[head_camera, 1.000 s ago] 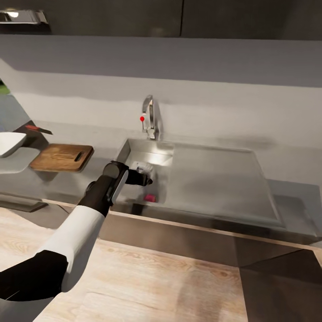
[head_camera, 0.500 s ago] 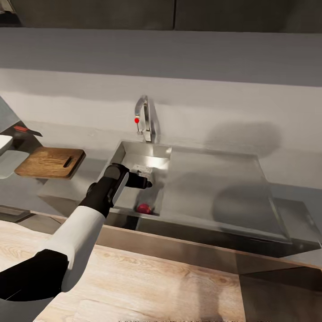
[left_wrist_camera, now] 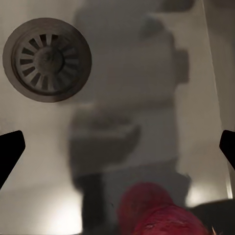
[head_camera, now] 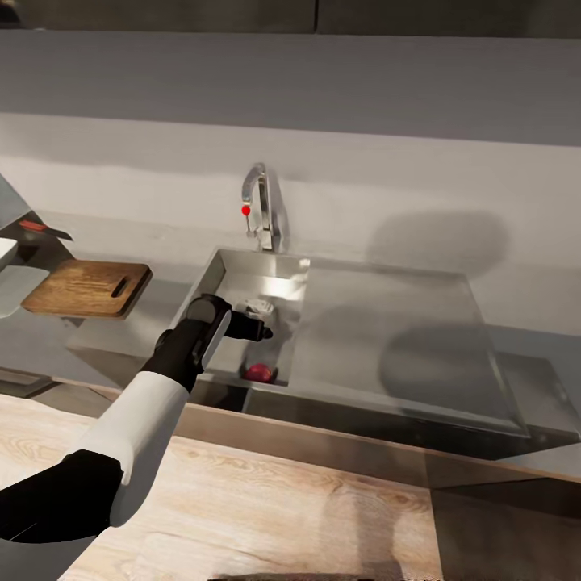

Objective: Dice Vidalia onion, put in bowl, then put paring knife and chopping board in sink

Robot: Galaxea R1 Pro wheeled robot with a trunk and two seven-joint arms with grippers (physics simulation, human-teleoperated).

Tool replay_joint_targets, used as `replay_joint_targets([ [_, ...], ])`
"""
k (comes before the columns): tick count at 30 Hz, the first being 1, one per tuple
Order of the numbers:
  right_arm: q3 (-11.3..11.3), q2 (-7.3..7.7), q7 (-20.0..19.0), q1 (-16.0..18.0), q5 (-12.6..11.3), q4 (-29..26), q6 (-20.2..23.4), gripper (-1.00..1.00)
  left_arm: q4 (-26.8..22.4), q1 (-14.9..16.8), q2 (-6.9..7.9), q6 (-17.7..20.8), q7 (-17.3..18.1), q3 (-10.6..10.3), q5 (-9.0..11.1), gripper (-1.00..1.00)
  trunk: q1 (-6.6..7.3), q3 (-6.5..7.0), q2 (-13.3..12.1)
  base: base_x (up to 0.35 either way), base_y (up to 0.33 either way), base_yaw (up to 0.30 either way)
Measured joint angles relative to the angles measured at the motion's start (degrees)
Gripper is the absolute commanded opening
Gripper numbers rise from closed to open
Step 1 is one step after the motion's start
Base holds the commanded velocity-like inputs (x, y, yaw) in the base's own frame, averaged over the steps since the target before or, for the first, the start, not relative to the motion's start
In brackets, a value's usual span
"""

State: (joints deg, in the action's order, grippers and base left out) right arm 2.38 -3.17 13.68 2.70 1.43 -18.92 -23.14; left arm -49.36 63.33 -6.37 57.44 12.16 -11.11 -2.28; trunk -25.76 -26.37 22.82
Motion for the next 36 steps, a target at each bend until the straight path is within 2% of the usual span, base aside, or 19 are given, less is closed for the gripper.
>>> replay_joint_targets([
  [13, 0.0, 0.00, 0.0, 0.0, 0.0, 0.0, 0.0, 1.00, -0.2, 0.0, -0.21, 0.4, 0.0, -0.3, 0.0, 1.00, 0.00, -1.08, 0.0, 0.000, 0.000, 0.000],
  [21, 0.0, 0.00, 0.0, 0.0, 0.0, 0.0, 0.0, 1.00, -0.5, 0.0, -0.31, 0.7, 0.0, -0.3, 0.0, 1.00, 0.00, -1.13, 0.0, -0.017, 0.000, 0.000],
  [27, 0.0, 0.00, 0.0, 0.0, 0.0, 0.0, 0.0, 1.00, -0.5, 0.0, -0.24, 0.7, 0.0, -0.3, 0.0, 1.00, -0.03, -1.13, 0.0, -0.235, -0.072, 0.000],
  [36, 0.0, 0.00, 0.0, 0.0, 0.0, 0.0, 0.0, 1.00, 0.1, 0.0, -0.14, 0.7, 0.0, -0.3, 0.1, 1.00, 0.00, -1.13, 0.0, -0.036, -0.014, 0.000],
])
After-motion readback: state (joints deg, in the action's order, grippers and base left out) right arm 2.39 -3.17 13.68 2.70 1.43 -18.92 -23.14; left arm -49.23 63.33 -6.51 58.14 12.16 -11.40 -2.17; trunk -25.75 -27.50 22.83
